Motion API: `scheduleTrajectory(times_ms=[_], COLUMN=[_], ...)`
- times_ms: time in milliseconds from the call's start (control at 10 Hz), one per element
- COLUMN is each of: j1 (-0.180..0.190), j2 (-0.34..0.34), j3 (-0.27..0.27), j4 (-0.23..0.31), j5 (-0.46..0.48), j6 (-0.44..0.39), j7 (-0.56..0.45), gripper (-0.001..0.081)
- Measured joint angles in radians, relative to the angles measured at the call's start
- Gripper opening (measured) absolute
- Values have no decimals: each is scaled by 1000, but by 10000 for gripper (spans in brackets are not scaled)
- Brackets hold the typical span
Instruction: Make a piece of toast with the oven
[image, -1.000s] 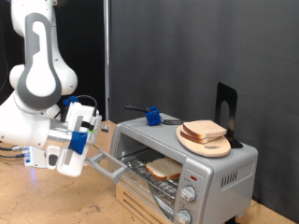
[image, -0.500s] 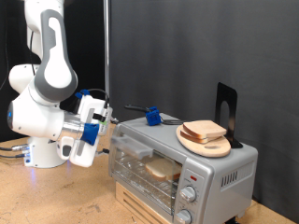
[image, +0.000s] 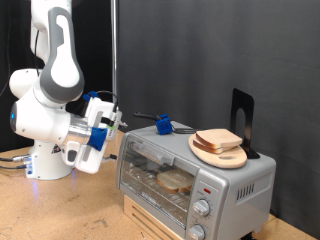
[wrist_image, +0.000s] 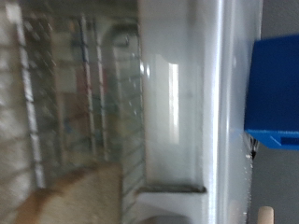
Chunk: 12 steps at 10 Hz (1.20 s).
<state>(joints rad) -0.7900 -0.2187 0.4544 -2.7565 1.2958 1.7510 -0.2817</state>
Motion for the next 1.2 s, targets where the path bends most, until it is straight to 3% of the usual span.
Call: scheduleTrajectory(times_ms=[300, 500, 700, 1200], j1=[-59, -58, -58, -52], j2=[-41, -33, 24, 196], j3=[-73, -71, -73, -38], j4=[-2, 4, 65, 236], j5=[-65, -65, -35, 76], j6=[-70, -90, -86, 58], j7=[52, 53, 76, 83], gripper=[805, 805, 805, 805])
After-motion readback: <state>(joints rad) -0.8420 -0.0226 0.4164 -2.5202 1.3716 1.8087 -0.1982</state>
